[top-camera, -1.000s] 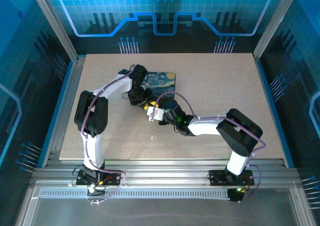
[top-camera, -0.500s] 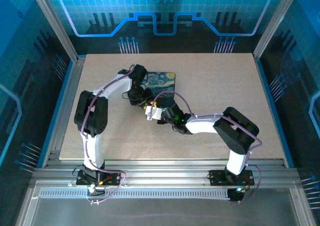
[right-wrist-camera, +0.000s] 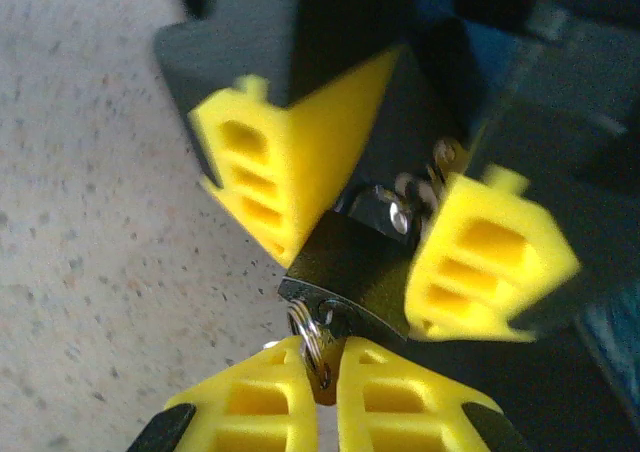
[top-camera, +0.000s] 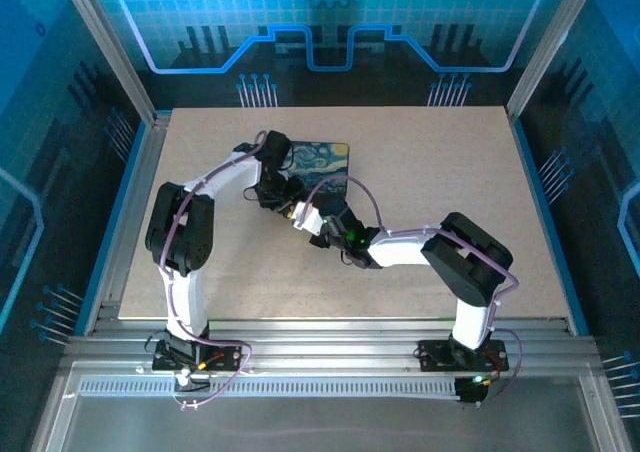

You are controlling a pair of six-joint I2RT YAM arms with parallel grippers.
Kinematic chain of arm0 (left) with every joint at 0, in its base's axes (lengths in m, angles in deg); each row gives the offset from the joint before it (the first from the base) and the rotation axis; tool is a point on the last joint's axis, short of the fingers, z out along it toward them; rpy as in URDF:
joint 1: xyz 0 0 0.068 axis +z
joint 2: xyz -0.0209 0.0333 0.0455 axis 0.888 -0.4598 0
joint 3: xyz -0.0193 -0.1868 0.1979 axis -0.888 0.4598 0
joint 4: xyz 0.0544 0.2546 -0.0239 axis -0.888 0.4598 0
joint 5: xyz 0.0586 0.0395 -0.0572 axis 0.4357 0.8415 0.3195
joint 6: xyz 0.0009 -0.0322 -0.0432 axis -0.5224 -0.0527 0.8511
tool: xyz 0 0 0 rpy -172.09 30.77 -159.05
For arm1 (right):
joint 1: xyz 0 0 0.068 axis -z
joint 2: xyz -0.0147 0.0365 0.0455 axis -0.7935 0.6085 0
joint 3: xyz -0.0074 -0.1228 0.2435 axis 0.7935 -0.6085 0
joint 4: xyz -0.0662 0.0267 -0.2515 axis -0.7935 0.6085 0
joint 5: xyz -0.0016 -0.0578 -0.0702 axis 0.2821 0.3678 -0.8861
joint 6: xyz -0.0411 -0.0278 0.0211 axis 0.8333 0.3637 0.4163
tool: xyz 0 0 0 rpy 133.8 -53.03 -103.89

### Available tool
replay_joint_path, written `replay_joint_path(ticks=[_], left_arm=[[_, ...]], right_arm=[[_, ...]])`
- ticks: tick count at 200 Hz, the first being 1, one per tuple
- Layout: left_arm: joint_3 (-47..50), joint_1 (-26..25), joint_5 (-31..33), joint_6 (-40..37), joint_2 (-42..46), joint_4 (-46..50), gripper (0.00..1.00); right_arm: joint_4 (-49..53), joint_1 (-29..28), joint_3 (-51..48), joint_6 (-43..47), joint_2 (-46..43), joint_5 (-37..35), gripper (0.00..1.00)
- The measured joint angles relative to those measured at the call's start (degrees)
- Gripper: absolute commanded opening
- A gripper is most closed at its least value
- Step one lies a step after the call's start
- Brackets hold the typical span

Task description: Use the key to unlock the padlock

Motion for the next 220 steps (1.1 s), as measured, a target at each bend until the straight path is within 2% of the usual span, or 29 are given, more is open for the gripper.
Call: replay_joint_path(ticks=[58,66,84,99,126,157,196,220], left_arm=[[4.1,0.0,-1.1,5.0,1.9,-4.9,0.0],[4.3,0.0,-1.2,5.3,2.0,-5.2,0.08],[4.5,0.0,-1.2,5.7,2.1,-5.5,0.35],[4.5,-0.1,-1.2,5.6,2.1,-5.6,0.45],[4.6,-0.1,-1.8,4.7,3.1,-4.2,0.51],[4.8,0.0,-1.8,4.6,4.9,-3.0,0.54],[5.2,0.8,-1.3,4.6,7.7,-2.6,0.55],[5.2,2.4,0.1,4.0,9.5,-2.1,0.55]], right_arm=[[-6.7,-1.8,-3.8,-37.8,-0.2,-4.7,0.01],[-7.6,-1.9,-4.4,-41.6,-0.2,-4.7,0.01],[-8.5,-1.9,-5.0,-48.1,-0.1,-4.8,0.01],[-8.7,-1.8,-5.2,-52.5,-0.1,-4.7,0.02],[-9.4,-0.3,-6.4,-58.2,0.7,-4.9,0.02],[-9.7,1.6,-7.6,-61.3,3.2,-4.8,0.05],[-9.7,2.4,-7.7,-61.1,4.6,-3.8,0.23],[-10.7,2.8,-8.3,-59.6,4.6,-2.6,0.3]])
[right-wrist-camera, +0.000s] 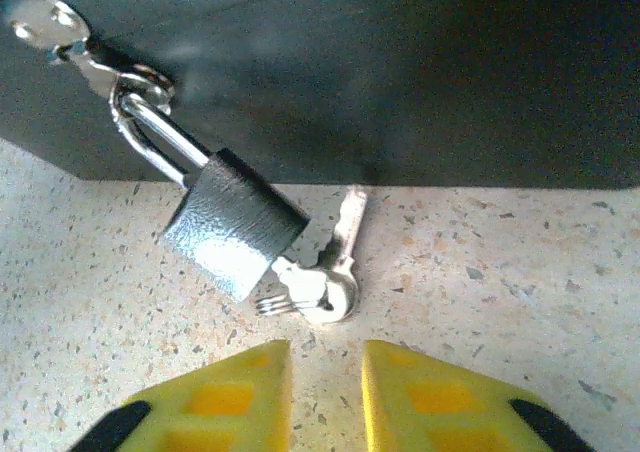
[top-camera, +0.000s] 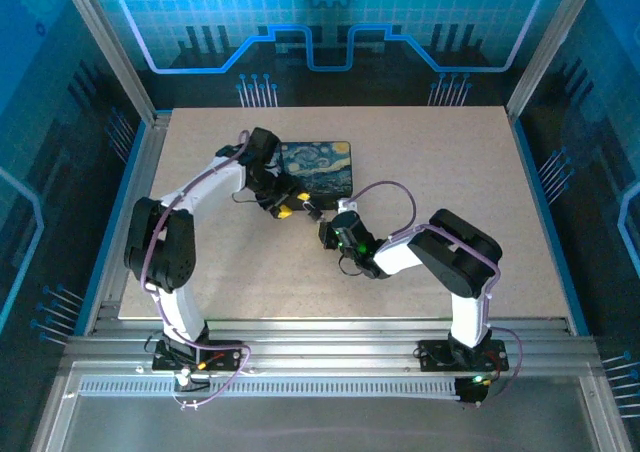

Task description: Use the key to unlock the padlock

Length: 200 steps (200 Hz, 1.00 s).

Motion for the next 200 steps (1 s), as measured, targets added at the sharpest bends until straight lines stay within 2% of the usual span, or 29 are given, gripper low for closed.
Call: replay_joint_path(ticks=[59,103,139,200], left_arm=[[-0.7,5.5,6.9,-5.4,3.0,1.5,0.56],[-2.6,7.8,10.3,-8.6,3.6,2.0,0.56],[-2.6,9.1,10.5,-9.9,3.7,2.0,0.56],[-5.4,9.2,12.4,-13.0,3.7,1.7,0.56]], right_arm=[[-0.5,5.2,-1.7,8.1,-3.7,9.5,0.41],[9.1,6.3,8.5,18.7,-4.7,17.8,0.47],[13.8,9.1,14.5,23.4,-3.3,24.6,0.47],[17.6,11.1,16.0,24.8,0.4,29.7,0.43]])
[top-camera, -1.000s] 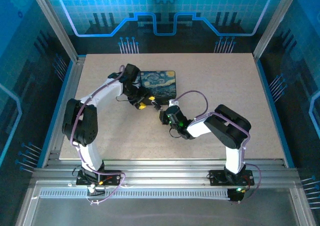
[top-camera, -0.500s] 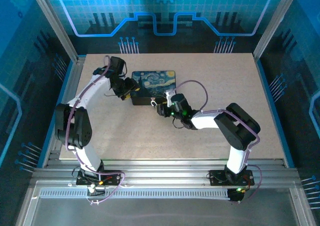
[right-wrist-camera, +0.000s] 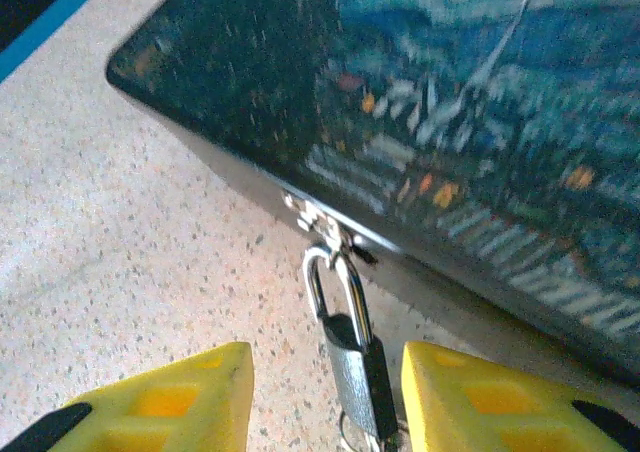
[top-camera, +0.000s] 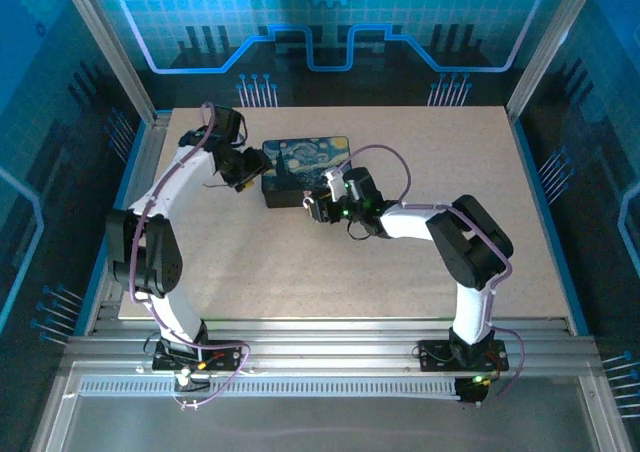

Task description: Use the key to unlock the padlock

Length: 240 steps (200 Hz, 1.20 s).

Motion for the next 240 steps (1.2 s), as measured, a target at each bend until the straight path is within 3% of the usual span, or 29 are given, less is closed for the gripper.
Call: replay_joint_path(ticks=[43,97,158,240], left_arm=[[-0.3,0.0,2.2,-1.1,-1.2,-2.2,0.56],[-1.0,0.0,4.8,-2.6,-5.0,-4.8,0.56],[-2.1,0.0,5.6,-6.1,-5.5,-9.0,0.57],[-0.8,0.0,5.9,-10.1,-8.2,-14.1,0.57]], right_arm=[[0.4,0.0,0.0,-1.3,2.9,1.7,0.37],[-4.5,1.6,-0.5,-7.0,5.6,5.7,0.19],[-19.8,3.7,-4.6,-17.1,8.6,13.1,0.11],[-39.8,5.6,-8.5,-34.0,12.7,17.7,0.06]])
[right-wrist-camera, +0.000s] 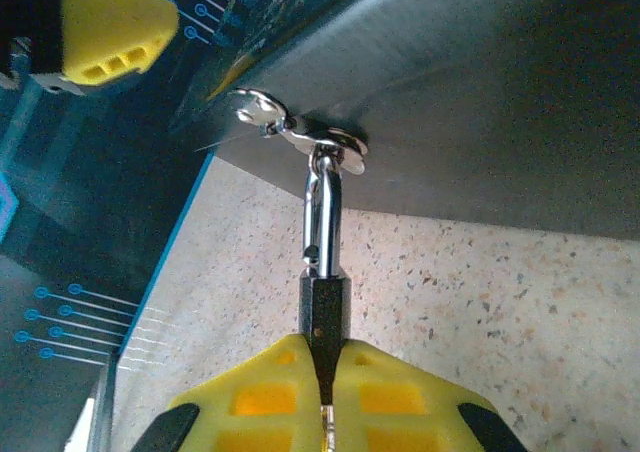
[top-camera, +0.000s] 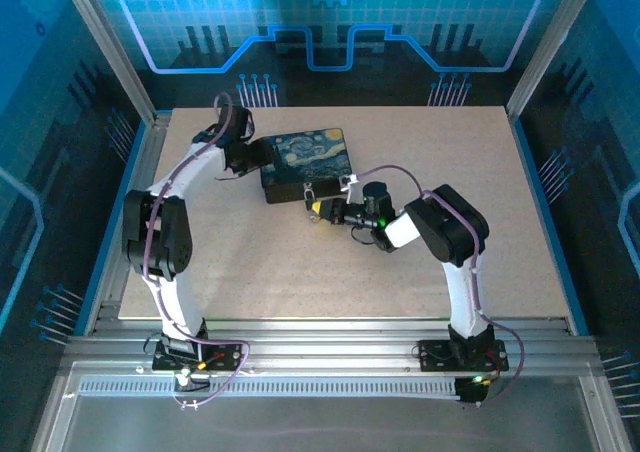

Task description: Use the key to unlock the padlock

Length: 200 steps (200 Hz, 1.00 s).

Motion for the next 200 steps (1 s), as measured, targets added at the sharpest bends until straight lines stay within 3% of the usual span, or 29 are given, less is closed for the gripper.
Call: replay_joint_path(ticks=[44,73,101,149,169,200], left_arm=[[1.4,-1.3,0.3,-1.6,-0.1,-0.5,0.57],[2.4,-2.7,0.6,-2.0,-0.1,-0.5,0.57],[3.1,-3.7,1.4,-2.1,-0.1,-0.3,0.57],[3.7,-4.0,1.8,-2.0,-0.1,-0.2,0.57],[3.7,-4.0,2.0,-2.0,-0.1,-0.2,0.57],[3.7,-4.0,2.1,-2.0,-0.1,-0.2,0.57]], right_arm=[[-4.7,0.7,-1.1,-9.1,0.7,2.3,0.04],[-0.2,1.4,-1.1,-9.2,-0.1,3.1,0.09],[13.7,1.9,-1.1,-1.1,-6.0,1.3,0.28],[34.1,2.0,2.7,13.0,-14.2,-3.9,0.42],[42.9,0.9,5.9,19.8,-16.0,-8.9,0.52],[57.8,-6.4,15.2,32.3,-16.3,-22.6,0.56]])
